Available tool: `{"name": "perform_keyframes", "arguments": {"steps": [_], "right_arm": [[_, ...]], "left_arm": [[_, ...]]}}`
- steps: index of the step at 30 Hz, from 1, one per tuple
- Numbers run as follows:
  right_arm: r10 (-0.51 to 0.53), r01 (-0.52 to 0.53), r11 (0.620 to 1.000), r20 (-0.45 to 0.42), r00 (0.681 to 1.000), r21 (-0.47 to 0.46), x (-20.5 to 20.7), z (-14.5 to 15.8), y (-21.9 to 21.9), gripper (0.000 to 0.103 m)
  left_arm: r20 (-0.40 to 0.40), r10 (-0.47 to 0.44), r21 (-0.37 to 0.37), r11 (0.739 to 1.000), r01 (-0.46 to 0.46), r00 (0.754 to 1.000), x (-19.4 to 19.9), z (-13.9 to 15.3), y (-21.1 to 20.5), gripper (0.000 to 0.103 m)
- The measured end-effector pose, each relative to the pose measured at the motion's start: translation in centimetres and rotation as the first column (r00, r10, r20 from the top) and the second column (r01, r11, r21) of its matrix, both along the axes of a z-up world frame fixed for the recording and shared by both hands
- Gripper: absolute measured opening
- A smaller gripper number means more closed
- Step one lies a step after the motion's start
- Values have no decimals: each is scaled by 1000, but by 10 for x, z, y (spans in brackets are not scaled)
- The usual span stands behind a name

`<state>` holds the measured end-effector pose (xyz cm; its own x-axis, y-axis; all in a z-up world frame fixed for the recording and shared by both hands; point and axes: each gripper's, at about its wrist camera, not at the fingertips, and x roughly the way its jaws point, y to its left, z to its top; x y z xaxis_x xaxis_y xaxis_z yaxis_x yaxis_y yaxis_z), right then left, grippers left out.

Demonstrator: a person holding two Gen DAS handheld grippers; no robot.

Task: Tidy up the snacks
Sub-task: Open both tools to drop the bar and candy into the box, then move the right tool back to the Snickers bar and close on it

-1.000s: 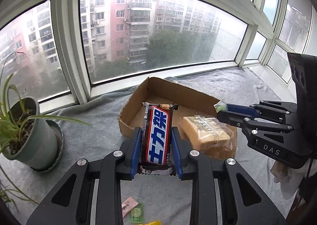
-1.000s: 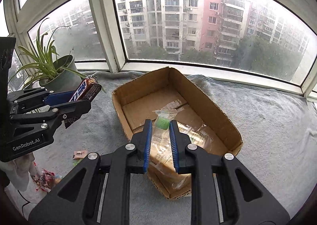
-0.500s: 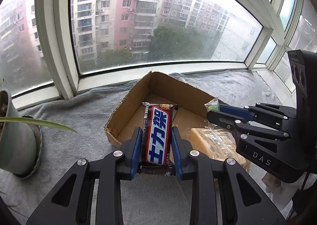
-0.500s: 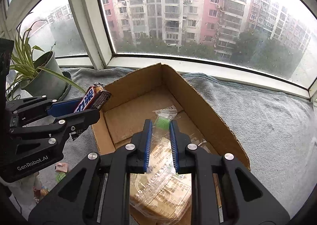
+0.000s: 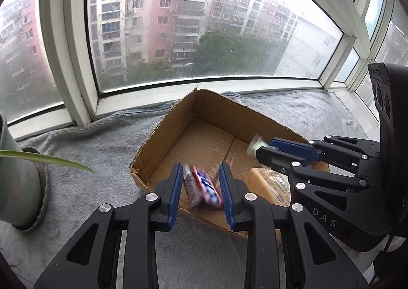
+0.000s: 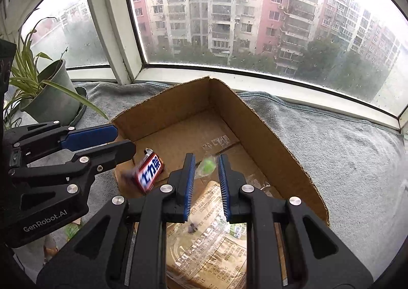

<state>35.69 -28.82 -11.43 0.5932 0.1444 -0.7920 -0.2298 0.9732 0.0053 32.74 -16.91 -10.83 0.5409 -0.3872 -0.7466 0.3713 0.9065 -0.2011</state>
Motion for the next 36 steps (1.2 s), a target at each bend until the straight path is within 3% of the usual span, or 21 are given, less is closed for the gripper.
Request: {"name": "perform_keyframes", "arguments": {"steps": [8,17,33,35,36], "right_arm": [[-8,8,1000,10,1000,3,-7,10,-2,19],[13,-13,1000,47,999,7,-33,39,4,19],[101,-108,993,138,985,45,-132,105,41,20],[112,-119,992,139,984,48,-143,107,46,21],[117,-126,991,139,983,53,-149,108,48,26]], "left_arm": [[18,-6,18,1000,6,1000,-4,6,1,28],[82,-11,35,999,8,997,-27,35,14,28],[207,27,63,997,-40,978,-118,94,90,28],[210,36,63,997,-50,977,-130,98,105,28],[213,39,68,996,-55,976,-136,98,110,28]]}}
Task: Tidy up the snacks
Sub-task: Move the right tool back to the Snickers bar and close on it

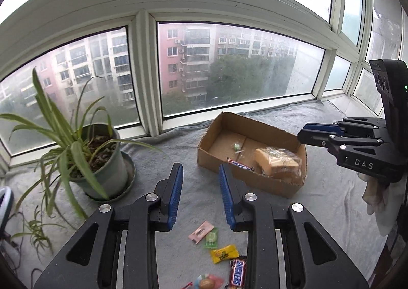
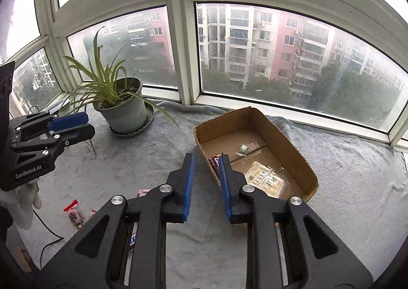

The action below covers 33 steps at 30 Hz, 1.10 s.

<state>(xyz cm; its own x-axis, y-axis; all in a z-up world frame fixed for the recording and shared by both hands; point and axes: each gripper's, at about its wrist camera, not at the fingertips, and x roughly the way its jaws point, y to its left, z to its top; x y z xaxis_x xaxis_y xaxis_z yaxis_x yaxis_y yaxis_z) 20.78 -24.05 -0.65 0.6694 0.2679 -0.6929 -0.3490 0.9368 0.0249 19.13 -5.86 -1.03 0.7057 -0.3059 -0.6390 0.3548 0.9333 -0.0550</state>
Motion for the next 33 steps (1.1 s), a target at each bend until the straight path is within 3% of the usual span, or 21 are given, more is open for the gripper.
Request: {"name": "perform_keyframes", "arguments": {"steps": [1,3,6,8,10,14,16,22,33], "right_arm": [[6,-6,1000,0,1000,5,-7,1,1,34],[17,-17,1000,-2,1000,11,-18,0,6,41],[34,-33,999,-24,999,14,-31,-7,13,41],[39,-38,999,-49,998,21,-37,-15,18,45],[38,-36,999,-71,997,29,-44,-24,22,62],[43,-38,998,-127,991,42,-55,-47,30,65],[28,-17,998,-169,985,64,-57,-61,31,72],[-2,32,995,-298,955,97,-58,-110,36,74],[-23,88,986,-415,910,139,-57,-159,53,73]], "left_arm": [[4,7,6,1000,-7,1000,-6,1,6,28],[7,21,15,1000,-21,1000,-18,1,20,28],[-5,47,19,999,-47,999,-33,-3,40,28],[-19,67,18,998,-66,998,-43,-9,53,34],[-35,85,19,996,-85,996,-53,-15,65,43],[-85,127,14,992,-127,988,-69,-34,85,50],[-119,142,4,990,-143,983,-75,-46,94,51],[-219,179,-35,981,-191,959,-93,-80,111,51],[-329,132,-94,981,-171,935,-100,-120,82,51]]}}
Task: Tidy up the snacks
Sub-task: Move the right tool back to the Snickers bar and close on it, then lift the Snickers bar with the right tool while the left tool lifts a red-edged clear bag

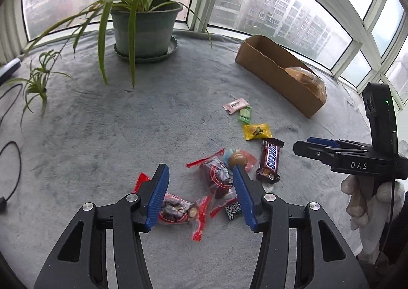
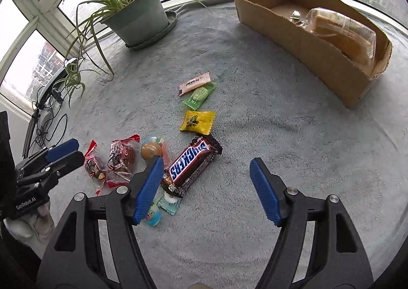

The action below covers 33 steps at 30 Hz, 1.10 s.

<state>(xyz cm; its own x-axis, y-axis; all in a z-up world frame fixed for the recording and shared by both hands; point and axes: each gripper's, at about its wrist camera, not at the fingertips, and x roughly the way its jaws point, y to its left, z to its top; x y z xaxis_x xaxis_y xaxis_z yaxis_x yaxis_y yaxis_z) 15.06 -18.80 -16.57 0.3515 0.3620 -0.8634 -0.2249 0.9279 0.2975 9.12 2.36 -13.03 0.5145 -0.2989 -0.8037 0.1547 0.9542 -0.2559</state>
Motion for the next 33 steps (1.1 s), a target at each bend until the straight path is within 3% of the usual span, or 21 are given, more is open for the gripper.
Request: {"name": "perform_keyframes", "arguments": {"steps": [4,15,19,25,33], "right_arm": [[-1,2,1000,-37,999,17,2,-13,8,61],[-6,6,1000,-54,999,9,8,-23,22,59],[1,-2,1000,-63,998,-9,10,-28,28,50],[9,-11,999,-56,998,-35,12,-29,33,45],[28,-30,999,-53,998,-31,13,-29,30,40]], "left_arm": [[-40,-3,-29,1000,1,999,1,-13,-8,51],[-93,1,-54,999,-6,996,12,-31,-18,51],[-109,4,-58,998,-11,994,15,-37,-19,51],[-130,8,-67,998,-17,991,17,-46,-19,51],[-131,10,-63,998,-18,991,20,-49,-23,38]]}}
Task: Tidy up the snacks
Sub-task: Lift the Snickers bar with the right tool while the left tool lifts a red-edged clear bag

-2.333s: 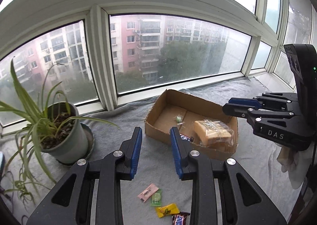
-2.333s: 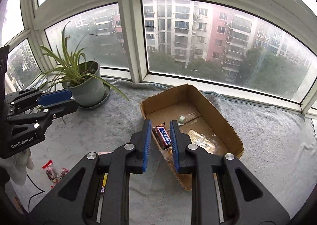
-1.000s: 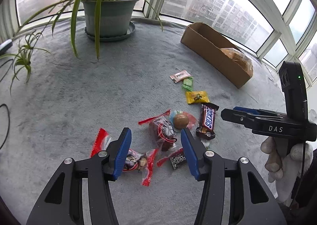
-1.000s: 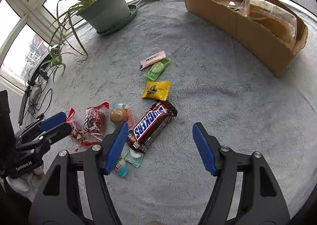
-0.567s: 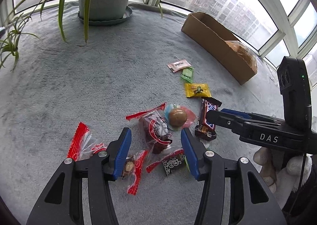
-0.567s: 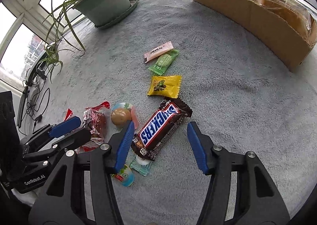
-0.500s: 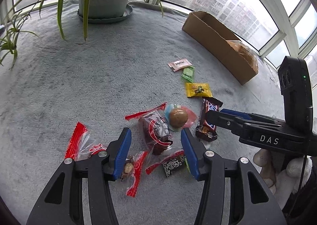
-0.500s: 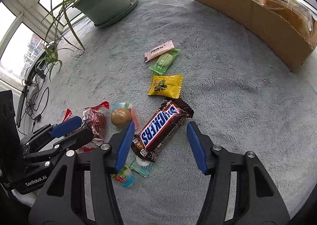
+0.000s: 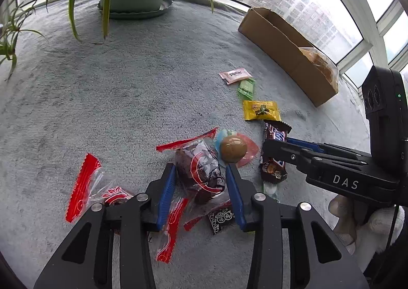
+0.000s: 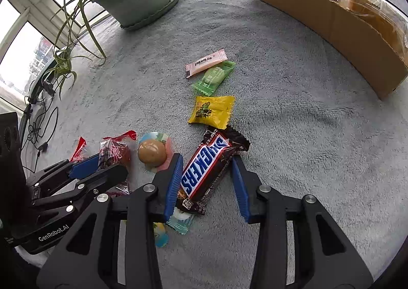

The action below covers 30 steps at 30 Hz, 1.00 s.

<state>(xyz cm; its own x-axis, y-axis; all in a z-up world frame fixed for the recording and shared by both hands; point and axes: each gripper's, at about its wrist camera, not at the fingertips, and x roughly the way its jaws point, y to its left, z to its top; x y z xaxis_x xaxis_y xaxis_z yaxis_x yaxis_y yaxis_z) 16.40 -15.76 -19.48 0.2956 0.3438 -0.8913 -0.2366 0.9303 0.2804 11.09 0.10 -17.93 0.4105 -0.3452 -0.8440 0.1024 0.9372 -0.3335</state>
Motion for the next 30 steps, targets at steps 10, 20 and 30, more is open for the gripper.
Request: {"name": "perform_keyframes", "arguments": {"steps": [10,20,30], "right_arm": [[-4,4,999,-4,1000,32,-3,2,-7,35],[-25,24,999,23,999,38,-9,11,-23,34],[-48,43,998,100,994,52,-7,40,-40,34]], "left_arm": [[17,-5,11,1000,5,1000,-4,2,0,31],[35,5,-1,1000,-5,999,-6,11,3,30],[80,-4,-19,1000,6,997,-1,32,-1,30]]}}
